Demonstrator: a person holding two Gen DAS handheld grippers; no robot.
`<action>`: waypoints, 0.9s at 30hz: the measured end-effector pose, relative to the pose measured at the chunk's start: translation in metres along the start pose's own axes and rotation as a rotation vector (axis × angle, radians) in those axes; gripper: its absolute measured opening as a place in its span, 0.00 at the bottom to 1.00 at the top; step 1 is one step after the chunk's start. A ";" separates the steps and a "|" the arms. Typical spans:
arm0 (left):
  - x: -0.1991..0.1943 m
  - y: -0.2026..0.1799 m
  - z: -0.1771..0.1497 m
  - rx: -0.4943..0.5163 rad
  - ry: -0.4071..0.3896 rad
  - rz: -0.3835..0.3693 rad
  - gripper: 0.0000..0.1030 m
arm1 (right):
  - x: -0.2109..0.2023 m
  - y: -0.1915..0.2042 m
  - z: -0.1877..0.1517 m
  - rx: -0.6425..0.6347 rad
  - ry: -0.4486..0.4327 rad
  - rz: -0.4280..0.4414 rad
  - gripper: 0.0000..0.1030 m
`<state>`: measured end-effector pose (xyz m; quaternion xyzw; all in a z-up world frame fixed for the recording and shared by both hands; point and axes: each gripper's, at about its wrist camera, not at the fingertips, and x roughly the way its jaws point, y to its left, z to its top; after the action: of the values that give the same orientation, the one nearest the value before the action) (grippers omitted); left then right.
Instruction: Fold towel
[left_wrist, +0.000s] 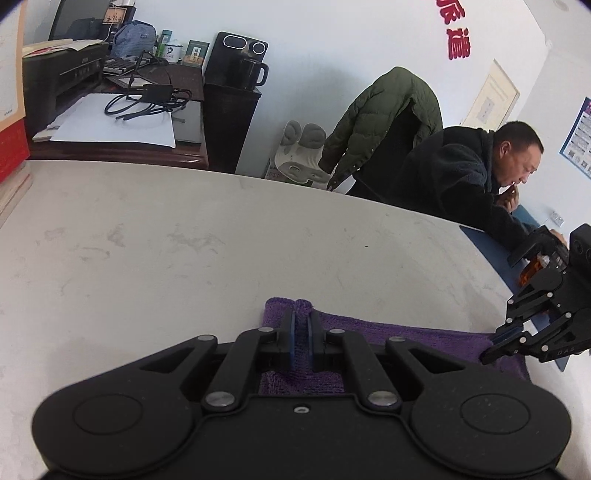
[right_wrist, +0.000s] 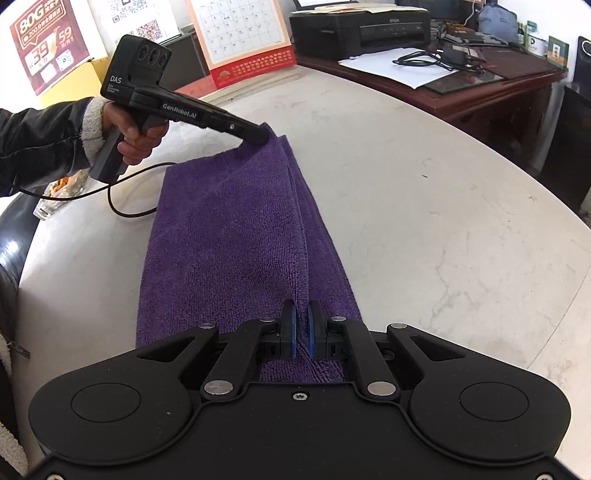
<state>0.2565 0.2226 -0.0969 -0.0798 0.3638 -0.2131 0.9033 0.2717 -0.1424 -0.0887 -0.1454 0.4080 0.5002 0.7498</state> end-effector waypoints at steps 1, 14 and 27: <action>0.000 -0.001 0.000 0.010 -0.004 0.010 0.05 | 0.001 0.001 0.000 0.000 0.002 -0.003 0.06; -0.019 0.009 0.008 -0.078 -0.120 0.129 0.05 | 0.001 0.003 -0.003 0.041 -0.008 -0.034 0.11; -0.067 -0.057 -0.039 0.117 0.067 0.094 0.06 | -0.038 0.066 -0.009 0.030 -0.102 -0.084 0.28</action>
<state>0.1674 0.2022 -0.0663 -0.0025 0.3842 -0.1942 0.9026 0.2038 -0.1418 -0.0532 -0.1256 0.3700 0.4688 0.7922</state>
